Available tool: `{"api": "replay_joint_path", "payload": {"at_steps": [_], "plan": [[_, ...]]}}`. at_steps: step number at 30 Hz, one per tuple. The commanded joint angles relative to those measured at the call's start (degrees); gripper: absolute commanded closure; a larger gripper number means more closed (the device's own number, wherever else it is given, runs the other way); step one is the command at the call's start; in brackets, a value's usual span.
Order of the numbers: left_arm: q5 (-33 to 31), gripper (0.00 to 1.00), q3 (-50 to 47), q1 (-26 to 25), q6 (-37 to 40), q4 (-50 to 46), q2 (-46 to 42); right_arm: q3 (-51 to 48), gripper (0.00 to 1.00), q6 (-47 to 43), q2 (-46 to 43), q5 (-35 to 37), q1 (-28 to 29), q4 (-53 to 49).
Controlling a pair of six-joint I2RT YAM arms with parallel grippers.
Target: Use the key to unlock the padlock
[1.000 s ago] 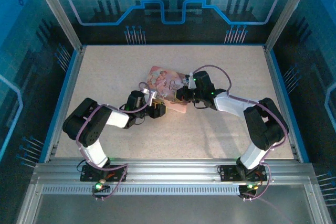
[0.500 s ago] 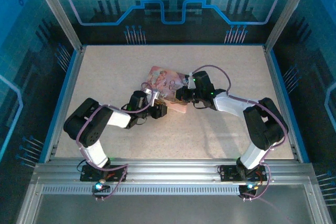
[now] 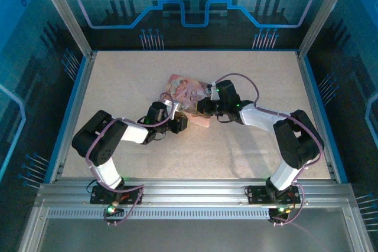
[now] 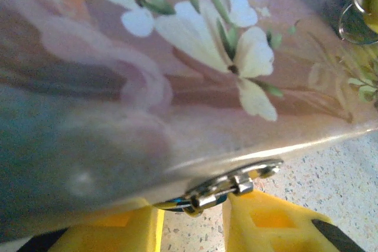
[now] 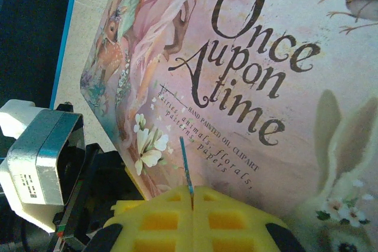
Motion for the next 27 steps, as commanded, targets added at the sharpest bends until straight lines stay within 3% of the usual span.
{"api": "replay_joint_path", "payload": {"at_steps": [1,11,18,27], "plan": [[-0.5,0.72,1.7,-0.7,-0.9,-0.5,-2.2,-0.1,1.0,-1.1,0.4,1.7,0.9,-2.3],[-0.5,0.73,4.0,-1.0,-7.9,-8.6,-8.0,-4.0,1.0,-10.1,-10.0,4.6,1.4,-1.5],[1.3,0.77,7.5,-1.1,-17.4,-15.8,-9.4,-17.2,1.0,-18.7,-19.9,10.6,7.0,2.2],[2.3,0.81,9.5,-1.3,-22.1,-18.6,-9.6,-26.4,1.0,-22.9,-18.5,17.1,12.9,14.4]]}}
